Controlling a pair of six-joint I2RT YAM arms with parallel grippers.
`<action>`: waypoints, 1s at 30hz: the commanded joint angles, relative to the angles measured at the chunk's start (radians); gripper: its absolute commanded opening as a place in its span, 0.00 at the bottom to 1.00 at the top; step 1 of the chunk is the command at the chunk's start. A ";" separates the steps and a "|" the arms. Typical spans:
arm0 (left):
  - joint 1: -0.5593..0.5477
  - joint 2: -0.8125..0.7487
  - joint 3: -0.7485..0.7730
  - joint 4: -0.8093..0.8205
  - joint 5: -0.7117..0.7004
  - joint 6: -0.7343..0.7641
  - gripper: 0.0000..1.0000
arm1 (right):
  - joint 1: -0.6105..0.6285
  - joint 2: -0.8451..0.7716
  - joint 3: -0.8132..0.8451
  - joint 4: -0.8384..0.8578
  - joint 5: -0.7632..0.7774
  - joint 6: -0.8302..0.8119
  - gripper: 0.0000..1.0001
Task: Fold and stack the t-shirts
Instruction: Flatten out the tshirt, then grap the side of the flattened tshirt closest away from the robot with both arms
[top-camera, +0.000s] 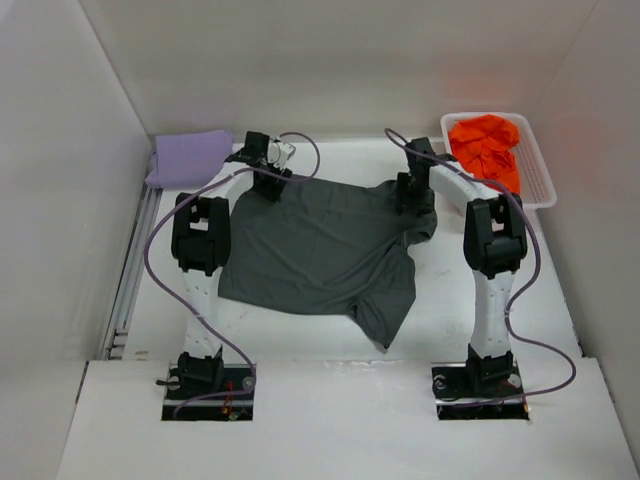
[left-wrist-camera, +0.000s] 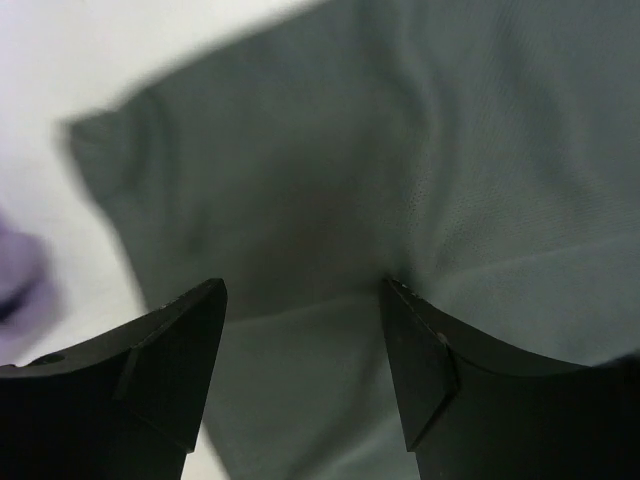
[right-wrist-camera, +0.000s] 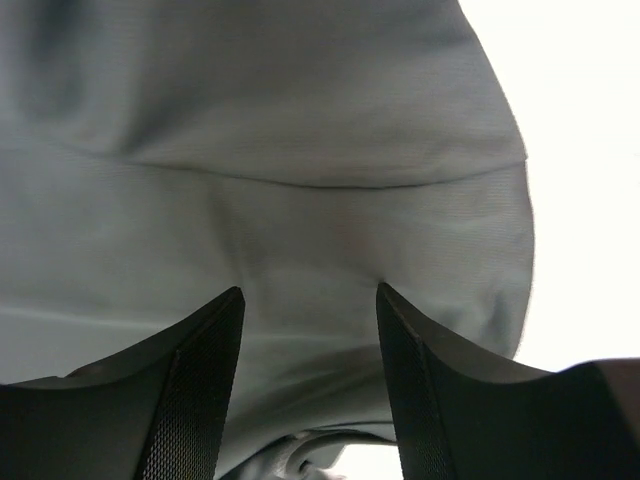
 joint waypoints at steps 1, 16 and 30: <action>0.016 0.074 0.124 -0.102 0.024 -0.047 0.62 | -0.002 0.039 0.155 -0.108 0.100 -0.075 0.61; 0.177 0.298 0.477 -0.182 -0.011 -0.262 0.64 | 0.070 0.298 0.706 -0.353 0.214 -0.186 0.66; 0.162 0.019 0.393 -0.149 0.098 -0.239 0.62 | 0.089 -0.140 0.383 -0.219 0.084 -0.132 0.74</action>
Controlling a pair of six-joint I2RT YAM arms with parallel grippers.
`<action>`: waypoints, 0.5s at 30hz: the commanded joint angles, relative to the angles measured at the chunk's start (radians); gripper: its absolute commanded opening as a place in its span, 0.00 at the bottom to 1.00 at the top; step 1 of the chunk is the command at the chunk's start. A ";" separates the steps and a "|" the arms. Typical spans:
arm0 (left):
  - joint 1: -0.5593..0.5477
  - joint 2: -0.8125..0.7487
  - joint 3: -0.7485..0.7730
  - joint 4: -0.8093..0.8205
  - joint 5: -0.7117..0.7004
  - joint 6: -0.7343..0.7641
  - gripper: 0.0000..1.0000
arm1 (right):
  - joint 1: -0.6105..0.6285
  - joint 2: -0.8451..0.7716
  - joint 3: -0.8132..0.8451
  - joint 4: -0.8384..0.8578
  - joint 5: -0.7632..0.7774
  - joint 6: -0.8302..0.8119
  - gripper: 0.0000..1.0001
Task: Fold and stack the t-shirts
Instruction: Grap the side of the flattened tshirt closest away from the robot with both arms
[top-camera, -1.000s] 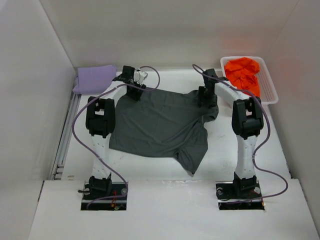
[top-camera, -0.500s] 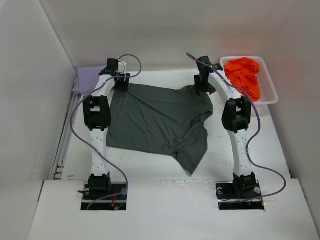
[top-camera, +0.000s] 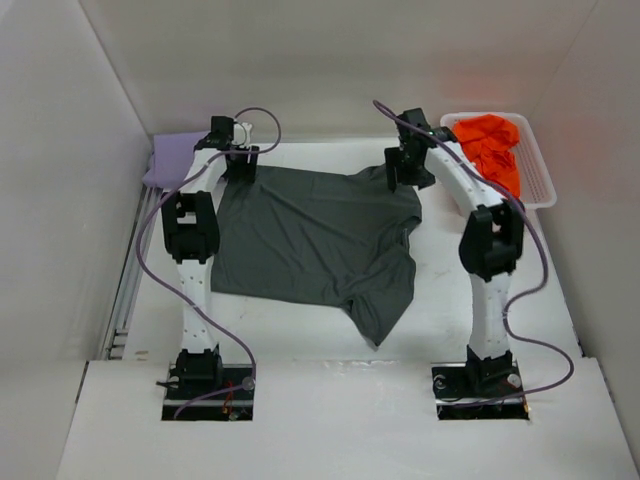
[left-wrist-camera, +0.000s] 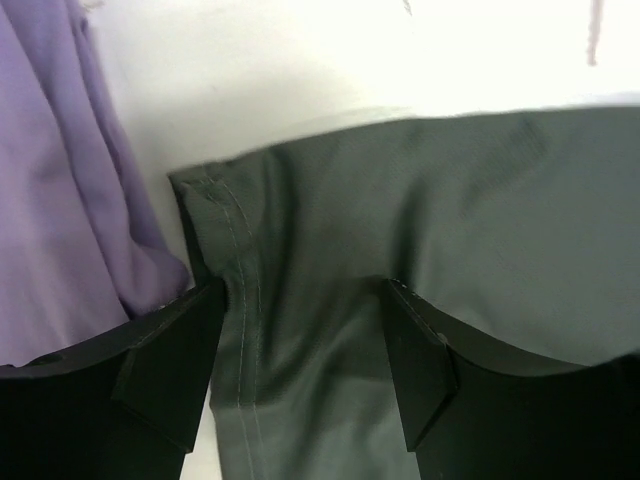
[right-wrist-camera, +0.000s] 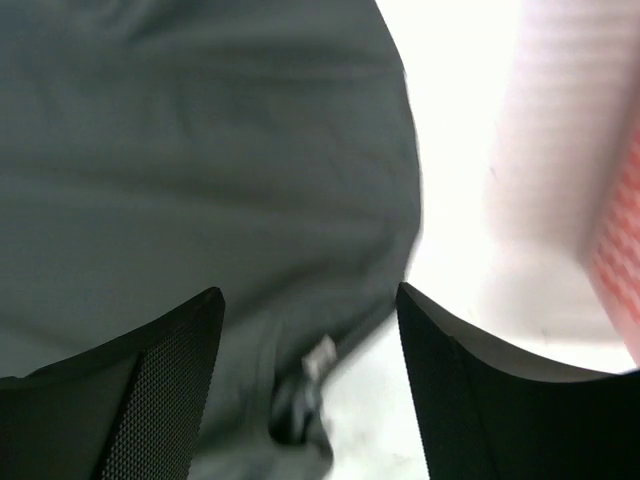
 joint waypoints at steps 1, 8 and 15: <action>-0.020 -0.288 -0.054 0.030 0.029 0.030 0.62 | 0.033 -0.356 -0.184 0.111 0.014 0.004 0.75; -0.035 -0.756 -0.483 0.030 0.037 0.322 0.65 | 0.269 -0.893 -0.867 0.251 0.098 0.097 0.79; -0.015 -1.210 -1.216 -0.074 0.002 0.841 0.67 | 0.659 -1.083 -1.314 0.320 0.081 0.477 0.79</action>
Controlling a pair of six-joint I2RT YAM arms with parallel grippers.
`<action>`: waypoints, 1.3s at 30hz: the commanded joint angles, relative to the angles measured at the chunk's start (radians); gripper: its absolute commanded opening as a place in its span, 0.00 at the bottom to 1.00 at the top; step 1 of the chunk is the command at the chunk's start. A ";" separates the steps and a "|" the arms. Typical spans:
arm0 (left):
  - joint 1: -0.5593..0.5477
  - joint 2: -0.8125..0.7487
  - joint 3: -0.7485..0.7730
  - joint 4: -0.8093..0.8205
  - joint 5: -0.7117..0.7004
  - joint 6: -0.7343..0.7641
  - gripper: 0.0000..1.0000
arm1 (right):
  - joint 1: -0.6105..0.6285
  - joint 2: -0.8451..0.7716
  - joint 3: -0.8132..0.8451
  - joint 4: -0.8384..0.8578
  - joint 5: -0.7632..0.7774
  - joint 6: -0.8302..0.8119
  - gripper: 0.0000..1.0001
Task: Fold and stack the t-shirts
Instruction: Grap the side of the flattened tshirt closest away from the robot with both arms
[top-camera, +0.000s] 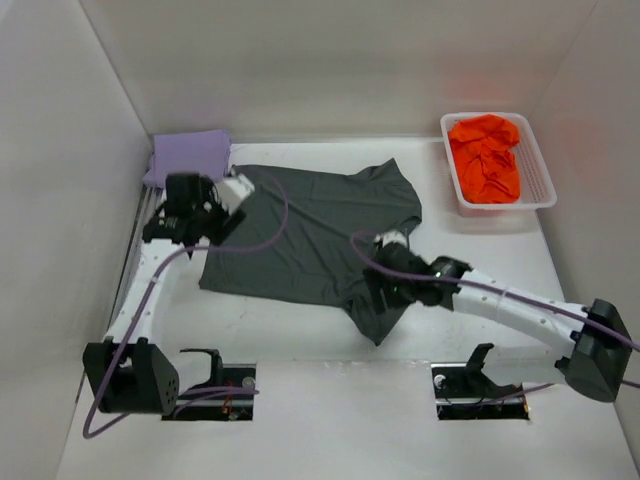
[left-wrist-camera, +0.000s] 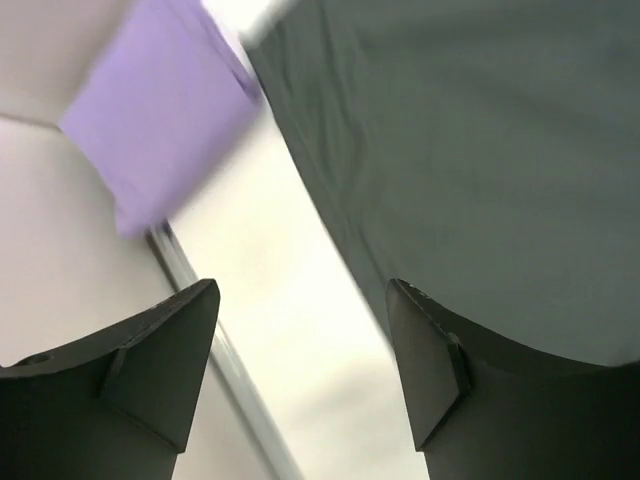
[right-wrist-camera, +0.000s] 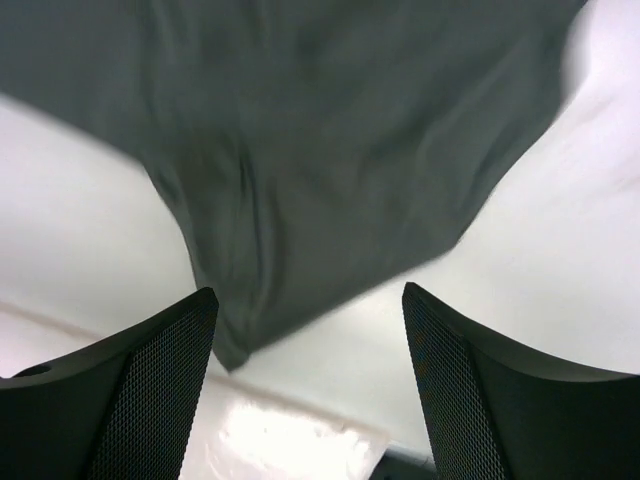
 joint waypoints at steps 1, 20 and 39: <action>0.010 -0.048 -0.297 -0.116 -0.050 0.329 0.67 | 0.139 -0.001 -0.113 0.066 0.011 0.241 0.79; 0.046 0.121 -0.557 0.292 -0.170 0.365 0.66 | 0.305 0.255 -0.221 0.232 0.018 0.305 0.75; -0.024 -0.317 -0.609 -0.078 -0.216 0.368 0.01 | 0.329 -0.162 -0.251 -0.098 -0.008 0.459 0.00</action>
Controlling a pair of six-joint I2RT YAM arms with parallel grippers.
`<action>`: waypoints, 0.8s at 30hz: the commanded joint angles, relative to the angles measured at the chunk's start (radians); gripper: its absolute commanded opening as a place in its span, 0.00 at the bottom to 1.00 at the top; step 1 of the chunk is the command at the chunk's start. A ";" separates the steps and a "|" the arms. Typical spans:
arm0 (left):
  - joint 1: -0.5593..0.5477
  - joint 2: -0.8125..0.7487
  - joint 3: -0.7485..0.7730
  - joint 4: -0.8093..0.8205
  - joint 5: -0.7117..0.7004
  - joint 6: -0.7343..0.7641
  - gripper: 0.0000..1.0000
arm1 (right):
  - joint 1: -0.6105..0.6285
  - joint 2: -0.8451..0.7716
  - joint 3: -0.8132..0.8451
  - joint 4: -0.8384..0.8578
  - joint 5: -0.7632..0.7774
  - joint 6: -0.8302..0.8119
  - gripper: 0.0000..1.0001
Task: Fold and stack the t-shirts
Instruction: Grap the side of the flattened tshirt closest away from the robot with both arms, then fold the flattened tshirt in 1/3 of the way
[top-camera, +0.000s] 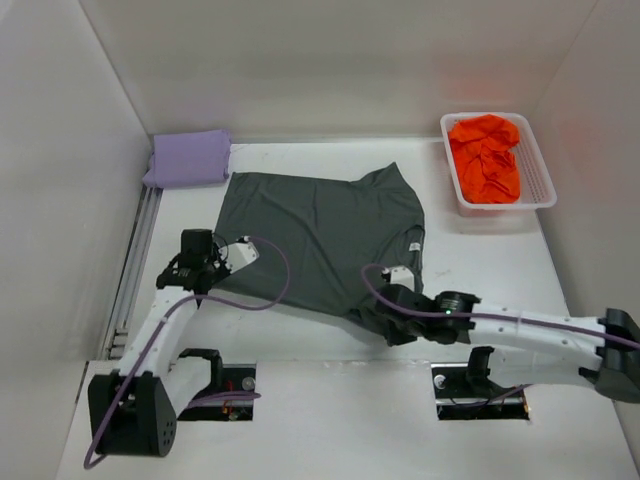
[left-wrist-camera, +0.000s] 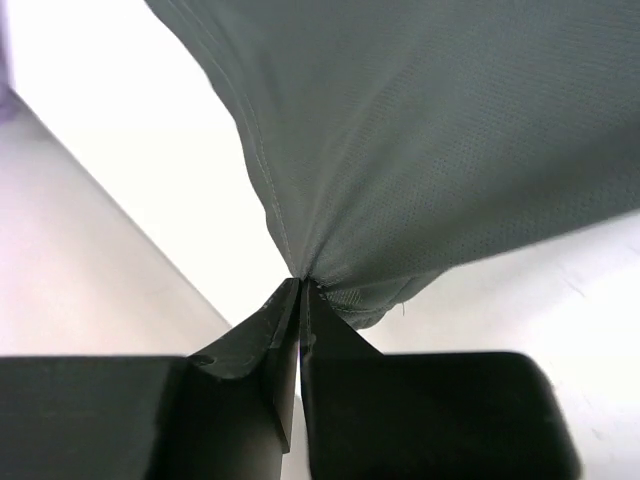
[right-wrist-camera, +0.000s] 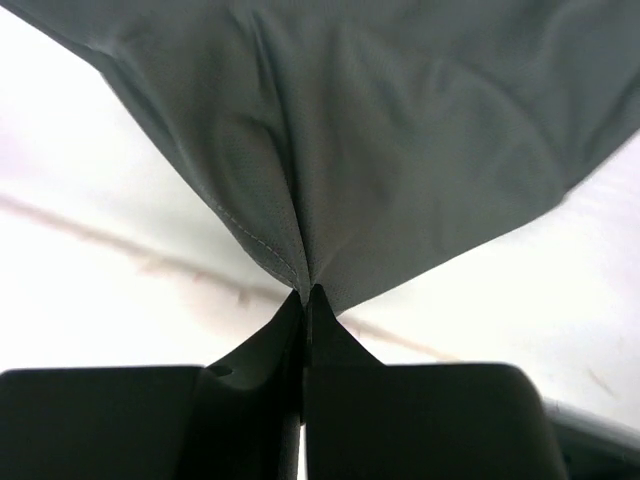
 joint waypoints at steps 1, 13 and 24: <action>-0.039 -0.085 0.004 -0.205 0.005 0.034 0.01 | -0.019 -0.140 0.034 -0.162 -0.004 0.036 0.01; -0.074 0.193 0.267 -0.140 0.048 -0.031 0.02 | -0.587 -0.005 0.235 -0.006 -0.176 -0.521 0.02; -0.065 0.480 0.421 0.009 0.023 -0.035 0.03 | -0.719 0.322 0.417 0.127 -0.125 -0.745 0.02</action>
